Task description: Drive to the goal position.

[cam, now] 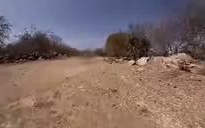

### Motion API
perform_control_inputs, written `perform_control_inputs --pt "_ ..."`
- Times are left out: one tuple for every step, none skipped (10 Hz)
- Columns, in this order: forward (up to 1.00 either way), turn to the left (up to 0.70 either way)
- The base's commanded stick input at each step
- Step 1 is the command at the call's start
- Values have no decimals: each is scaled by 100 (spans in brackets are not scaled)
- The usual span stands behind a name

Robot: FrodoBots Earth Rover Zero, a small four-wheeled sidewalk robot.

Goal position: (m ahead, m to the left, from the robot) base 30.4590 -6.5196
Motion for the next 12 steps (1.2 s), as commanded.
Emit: perform_control_inputs --pt "100 0" --pt "100 0" --pt "100 0" --pt "100 0" --pt "100 27" --pt "100 27" --pt "100 27" --pt "100 18" --pt "100 7" --pt "100 0" --pt "100 0" --pt "100 0"
